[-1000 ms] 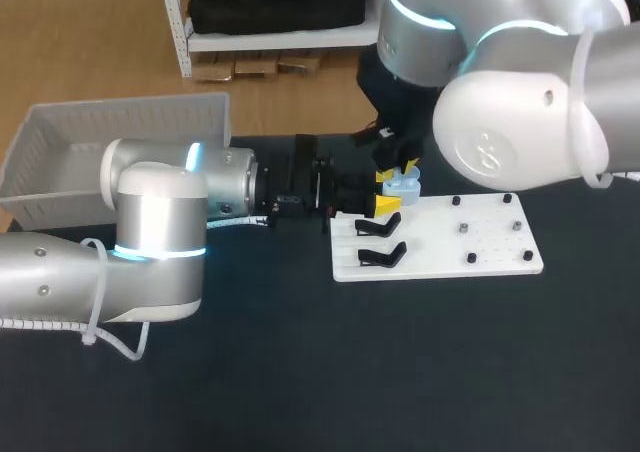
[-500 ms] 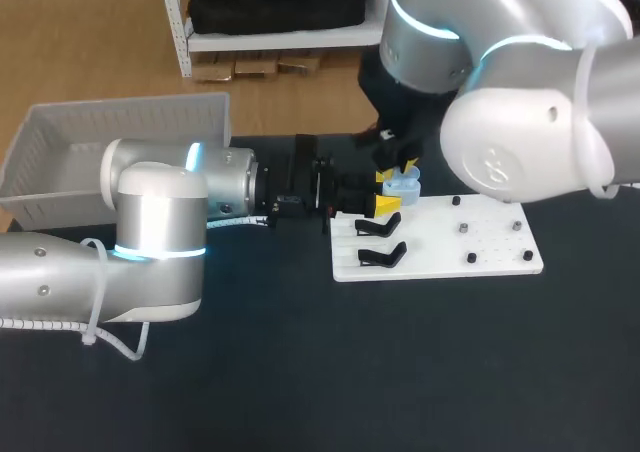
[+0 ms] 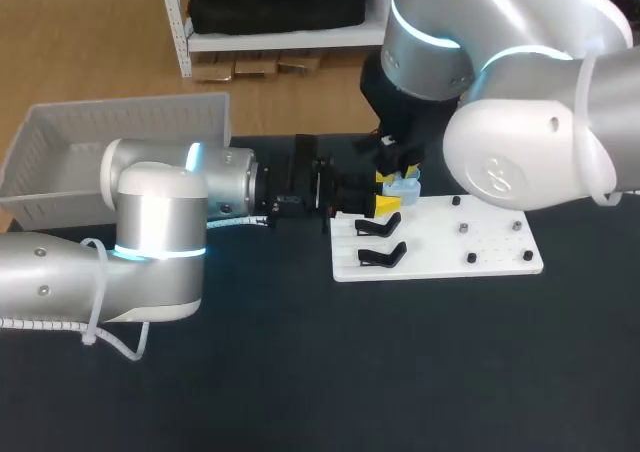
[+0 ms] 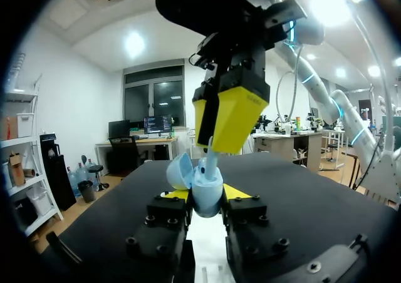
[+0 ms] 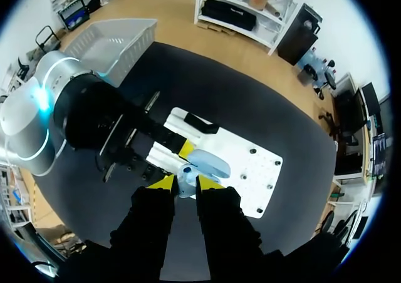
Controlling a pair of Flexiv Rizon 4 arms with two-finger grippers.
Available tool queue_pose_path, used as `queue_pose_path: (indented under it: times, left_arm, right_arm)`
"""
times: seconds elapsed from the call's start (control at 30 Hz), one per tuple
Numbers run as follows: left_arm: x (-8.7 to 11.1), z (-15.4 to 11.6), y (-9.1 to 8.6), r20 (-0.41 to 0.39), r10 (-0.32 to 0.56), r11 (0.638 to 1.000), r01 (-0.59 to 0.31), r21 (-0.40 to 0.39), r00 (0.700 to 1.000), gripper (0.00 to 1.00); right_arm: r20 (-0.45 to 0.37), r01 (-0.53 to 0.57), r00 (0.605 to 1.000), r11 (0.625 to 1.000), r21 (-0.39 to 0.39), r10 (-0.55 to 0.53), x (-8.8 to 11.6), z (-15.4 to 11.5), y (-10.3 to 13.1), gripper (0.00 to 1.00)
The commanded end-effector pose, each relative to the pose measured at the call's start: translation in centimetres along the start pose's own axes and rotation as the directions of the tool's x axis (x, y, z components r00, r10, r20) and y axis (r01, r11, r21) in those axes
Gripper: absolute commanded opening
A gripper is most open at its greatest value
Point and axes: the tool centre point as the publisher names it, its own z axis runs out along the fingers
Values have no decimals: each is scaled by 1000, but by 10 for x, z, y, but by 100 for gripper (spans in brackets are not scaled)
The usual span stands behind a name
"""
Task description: Pick up each earbud case from the left stands, insert the matching earbuds, close the lid, and place the case in the box.
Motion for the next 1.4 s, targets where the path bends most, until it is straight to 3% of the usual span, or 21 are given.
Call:
queue_pose_path:
  times: [0.03,1.4]
  left_arm:
    - [1,0,-3,3,4,1000,-4,-10,1000,0]
    - [1,0,-3,3,4,1000,-4,-10,1000,0]
  right_arm:
    - [4,-3,1000,1000,1,3,1,0,0,0]
    - [3,3,1000,1000,18,-3,-1,7,0,0]
